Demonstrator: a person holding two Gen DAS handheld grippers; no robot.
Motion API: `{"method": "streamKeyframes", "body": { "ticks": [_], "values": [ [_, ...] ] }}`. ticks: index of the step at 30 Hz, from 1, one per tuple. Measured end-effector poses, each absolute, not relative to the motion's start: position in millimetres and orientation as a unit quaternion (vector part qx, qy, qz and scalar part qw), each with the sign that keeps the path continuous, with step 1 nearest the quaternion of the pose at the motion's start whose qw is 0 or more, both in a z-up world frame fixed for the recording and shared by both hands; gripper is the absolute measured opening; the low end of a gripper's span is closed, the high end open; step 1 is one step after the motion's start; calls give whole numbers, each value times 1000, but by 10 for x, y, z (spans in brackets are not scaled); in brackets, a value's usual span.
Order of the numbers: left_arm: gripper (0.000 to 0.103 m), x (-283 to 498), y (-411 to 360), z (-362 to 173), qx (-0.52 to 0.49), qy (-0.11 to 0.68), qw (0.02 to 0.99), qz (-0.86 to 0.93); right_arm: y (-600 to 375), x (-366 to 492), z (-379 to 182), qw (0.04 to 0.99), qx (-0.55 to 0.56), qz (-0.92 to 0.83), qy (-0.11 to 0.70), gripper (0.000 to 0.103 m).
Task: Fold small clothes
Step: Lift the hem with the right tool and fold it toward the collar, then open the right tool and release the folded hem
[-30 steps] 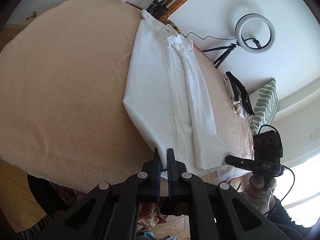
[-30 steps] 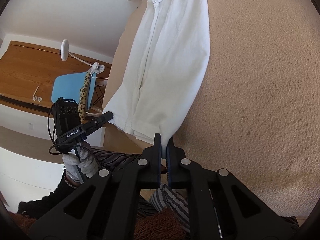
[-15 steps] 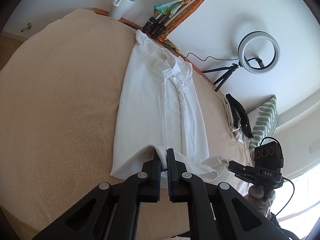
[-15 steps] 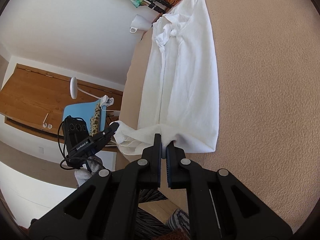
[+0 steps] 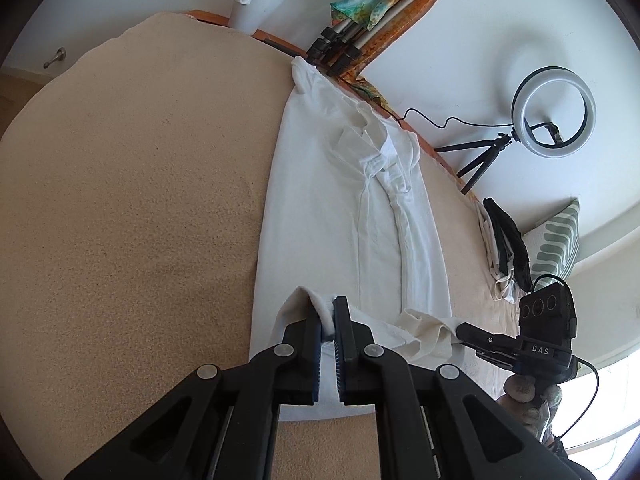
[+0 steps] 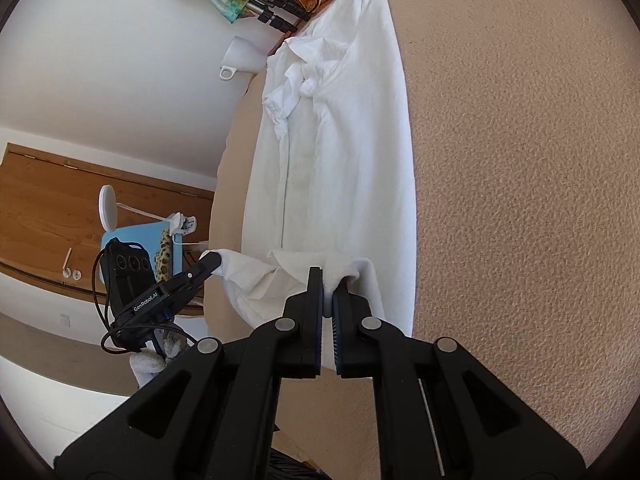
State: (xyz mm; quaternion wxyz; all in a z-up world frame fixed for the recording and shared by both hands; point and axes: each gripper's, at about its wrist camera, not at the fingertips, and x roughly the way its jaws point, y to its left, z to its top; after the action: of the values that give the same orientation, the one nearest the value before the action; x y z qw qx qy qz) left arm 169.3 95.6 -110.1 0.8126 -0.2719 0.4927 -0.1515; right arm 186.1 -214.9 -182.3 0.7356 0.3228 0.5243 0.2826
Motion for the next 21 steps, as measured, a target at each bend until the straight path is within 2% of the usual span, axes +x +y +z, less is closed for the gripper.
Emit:
{"method": "streamKeyframes", "body": {
  "ticks": [1,2,3,5,6,7,14,21],
  "values": [
    [10,1695,956,-1088,-265,491,818,-142,-2152,1875,-1830,736,324,281,524,6],
    [25,1690,962,-1063,-258,486,824,-134,-2166,1891,-1839,736,327,277,525,7],
    [32,1677,974,-1028,-254,477,831,-130,-2186,1908,-1851,735,332,269,526,8],
    [32,1644,981,-958,-244,466,840,-130,-2262,1925,-1864,733,342,258,529,15],
    [32,1629,976,-928,-237,462,844,-133,-2288,1930,-1852,735,340,251,530,27],
    [32,1610,974,-906,-231,459,847,-135,-2312,1927,-1820,742,336,248,525,35],
    [32,1534,874,-983,-220,480,831,-173,-2285,1772,-1551,785,274,268,487,36],
    [31,1627,714,-1187,-202,510,819,-168,-1810,1750,-1651,766,198,325,518,36]
  ]
}}
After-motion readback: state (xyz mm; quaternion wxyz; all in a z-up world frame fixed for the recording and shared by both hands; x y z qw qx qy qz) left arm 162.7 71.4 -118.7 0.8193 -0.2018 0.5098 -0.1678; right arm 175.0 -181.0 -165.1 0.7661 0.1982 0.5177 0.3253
